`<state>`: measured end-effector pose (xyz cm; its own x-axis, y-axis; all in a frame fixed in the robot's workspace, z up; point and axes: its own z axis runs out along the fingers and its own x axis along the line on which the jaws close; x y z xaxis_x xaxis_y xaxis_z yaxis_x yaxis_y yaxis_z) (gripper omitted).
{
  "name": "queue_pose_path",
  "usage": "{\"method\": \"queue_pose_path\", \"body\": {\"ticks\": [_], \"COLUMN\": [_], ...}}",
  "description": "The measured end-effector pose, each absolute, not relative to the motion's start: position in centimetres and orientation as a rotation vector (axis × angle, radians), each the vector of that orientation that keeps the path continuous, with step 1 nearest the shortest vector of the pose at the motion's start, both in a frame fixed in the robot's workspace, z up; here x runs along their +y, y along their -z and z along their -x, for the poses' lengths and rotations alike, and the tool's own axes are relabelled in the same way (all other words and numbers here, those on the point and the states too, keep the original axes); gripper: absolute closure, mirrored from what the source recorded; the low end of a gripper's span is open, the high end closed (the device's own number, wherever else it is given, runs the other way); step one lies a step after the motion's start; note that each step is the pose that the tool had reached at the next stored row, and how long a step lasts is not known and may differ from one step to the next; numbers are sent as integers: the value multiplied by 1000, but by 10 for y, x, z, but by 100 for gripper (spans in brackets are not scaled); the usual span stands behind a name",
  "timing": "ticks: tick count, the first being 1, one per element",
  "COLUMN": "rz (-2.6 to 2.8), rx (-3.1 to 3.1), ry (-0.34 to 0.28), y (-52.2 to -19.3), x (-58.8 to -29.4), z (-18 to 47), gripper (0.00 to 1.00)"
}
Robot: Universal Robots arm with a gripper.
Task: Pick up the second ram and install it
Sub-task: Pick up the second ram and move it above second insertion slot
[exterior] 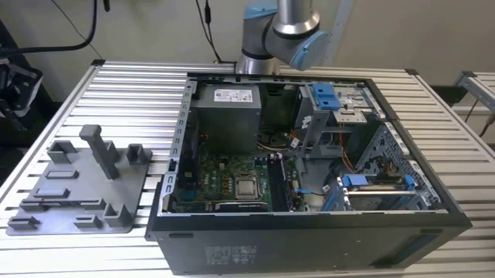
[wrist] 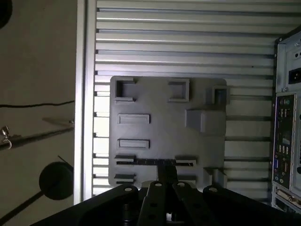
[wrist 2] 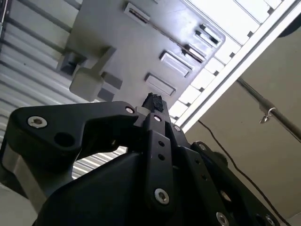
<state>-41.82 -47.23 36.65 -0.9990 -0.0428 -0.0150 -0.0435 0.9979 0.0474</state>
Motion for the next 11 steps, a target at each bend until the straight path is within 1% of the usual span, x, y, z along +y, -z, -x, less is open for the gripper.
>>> {"method": "queue_pose_path", "body": {"ticks": [11], "rz": [379], "rx": [3108], "ry": [-76], "y": [-366], "x": [-472], "z": [418], "gripper": [89]}}
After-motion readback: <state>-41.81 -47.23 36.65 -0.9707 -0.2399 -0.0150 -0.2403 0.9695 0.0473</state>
